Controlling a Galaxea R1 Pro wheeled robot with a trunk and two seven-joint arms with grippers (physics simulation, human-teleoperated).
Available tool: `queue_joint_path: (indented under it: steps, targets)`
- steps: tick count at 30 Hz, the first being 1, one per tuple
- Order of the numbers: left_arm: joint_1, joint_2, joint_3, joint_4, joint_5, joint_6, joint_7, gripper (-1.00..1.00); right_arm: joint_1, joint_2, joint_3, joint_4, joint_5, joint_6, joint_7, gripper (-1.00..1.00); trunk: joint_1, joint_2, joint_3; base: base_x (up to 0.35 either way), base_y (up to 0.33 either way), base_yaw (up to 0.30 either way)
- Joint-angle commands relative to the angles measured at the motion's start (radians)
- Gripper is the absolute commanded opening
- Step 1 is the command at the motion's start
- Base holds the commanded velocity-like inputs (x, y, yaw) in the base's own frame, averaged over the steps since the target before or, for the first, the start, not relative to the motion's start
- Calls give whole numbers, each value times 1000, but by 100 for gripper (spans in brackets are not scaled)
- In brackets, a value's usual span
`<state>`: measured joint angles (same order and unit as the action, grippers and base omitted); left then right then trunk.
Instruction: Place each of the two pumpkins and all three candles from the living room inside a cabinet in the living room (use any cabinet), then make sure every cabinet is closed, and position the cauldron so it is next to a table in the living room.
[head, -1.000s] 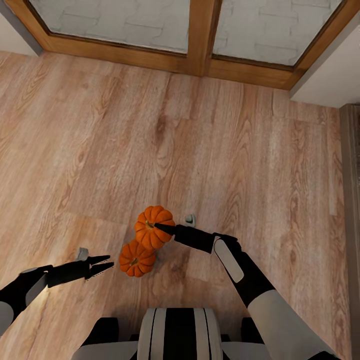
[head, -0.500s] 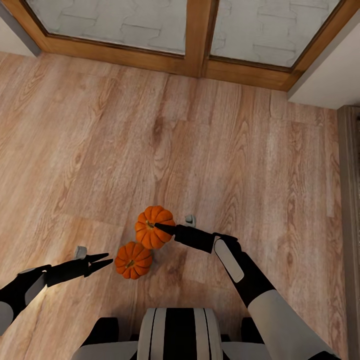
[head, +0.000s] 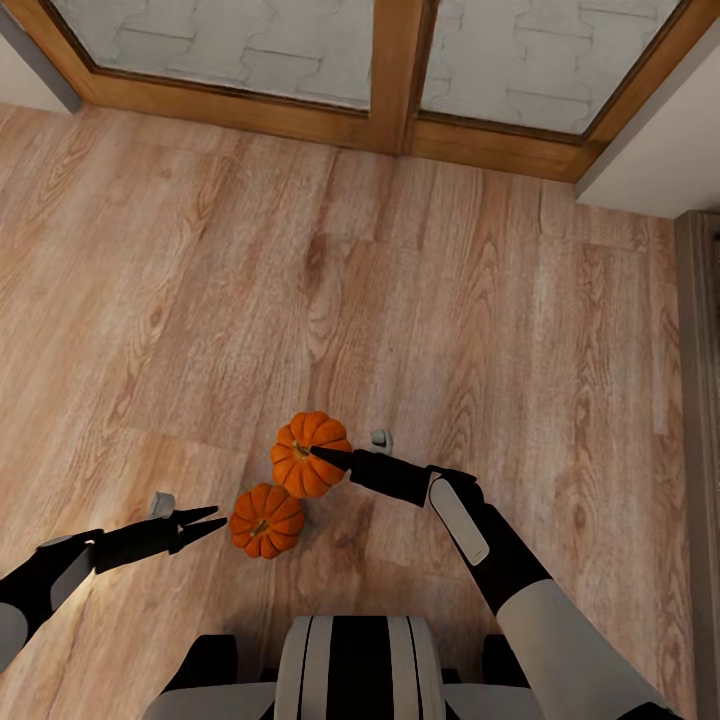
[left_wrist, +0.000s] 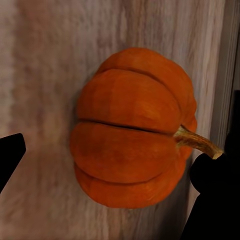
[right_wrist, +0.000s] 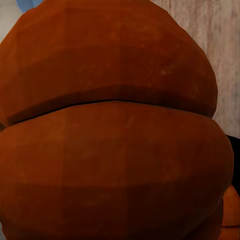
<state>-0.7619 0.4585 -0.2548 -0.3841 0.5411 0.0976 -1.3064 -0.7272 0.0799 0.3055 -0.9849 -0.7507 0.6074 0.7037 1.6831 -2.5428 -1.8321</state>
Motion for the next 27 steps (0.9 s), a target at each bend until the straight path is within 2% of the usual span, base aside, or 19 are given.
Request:
queue_joint_path:
  steps: [1,10,27]
  targets:
    - [-1,0,-8,-2,9,10,-2,100,0,1,0,0,-8,8,-2,-100,0,0,0,0,0,0]
    - [-1,3,-6,1,9,10,-2,100,0,1,0,0,-9,9,-3,-100,0,0,0,4,-115,0]
    - [-1,-5,-11,6,10,17,37,100,-1,0,-3,0,-10,13,-3,-100,0,0,0,0,-4,0]
